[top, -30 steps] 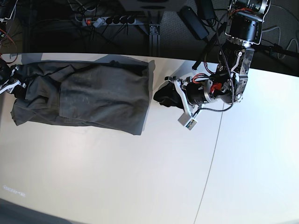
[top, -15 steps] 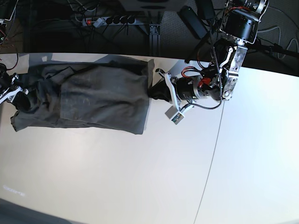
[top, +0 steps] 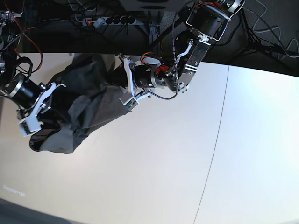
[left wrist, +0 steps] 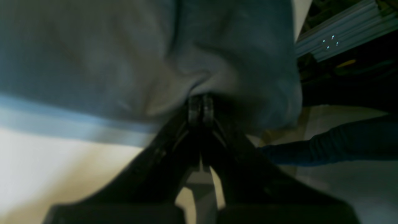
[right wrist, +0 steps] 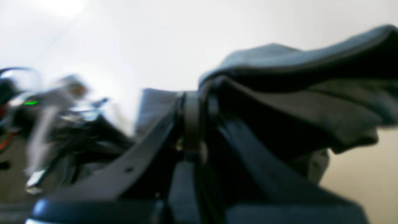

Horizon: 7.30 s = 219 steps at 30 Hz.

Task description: Fold the T-shirt properly

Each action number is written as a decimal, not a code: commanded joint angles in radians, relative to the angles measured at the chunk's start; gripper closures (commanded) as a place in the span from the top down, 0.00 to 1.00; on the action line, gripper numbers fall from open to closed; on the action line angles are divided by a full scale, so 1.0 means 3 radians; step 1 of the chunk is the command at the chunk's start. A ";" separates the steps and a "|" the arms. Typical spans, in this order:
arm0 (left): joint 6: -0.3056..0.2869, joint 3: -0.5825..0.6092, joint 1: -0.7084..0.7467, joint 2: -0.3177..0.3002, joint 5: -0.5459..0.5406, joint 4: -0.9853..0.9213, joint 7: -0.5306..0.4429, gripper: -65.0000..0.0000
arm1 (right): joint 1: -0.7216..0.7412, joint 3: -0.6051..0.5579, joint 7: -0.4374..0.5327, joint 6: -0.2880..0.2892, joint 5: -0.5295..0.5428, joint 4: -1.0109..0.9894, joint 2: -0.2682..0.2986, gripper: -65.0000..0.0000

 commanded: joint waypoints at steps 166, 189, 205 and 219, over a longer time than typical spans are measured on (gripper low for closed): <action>-0.0039 -0.0322 -0.0100 -0.0399 -0.0448 0.0355 0.0305 0.33 | 0.1415 -0.0994 -0.0341 0.0167 -0.0875 -0.0791 -0.0097 0.00; -0.0039 -0.0322 -0.0095 -0.0409 -0.0435 0.0355 0.0242 0.33 | 0.0019 -0.1003 -0.0270 0.0179 -0.0558 -0.0211 0.0017 0.00; -0.0039 -0.0445 -0.0017 -0.0412 -0.0876 0.1296 0.0717 0.32 | 0.0703 -0.1003 -0.0058 0.0167 -0.1012 -0.0500 0.0018 0.00; -0.0039 -0.0069 0.0128 -0.0313 -0.0870 0.1476 0.0704 0.32 | 0.1249 -0.1420 0.0140 0.0177 -0.0941 -0.1554 -0.0294 0.00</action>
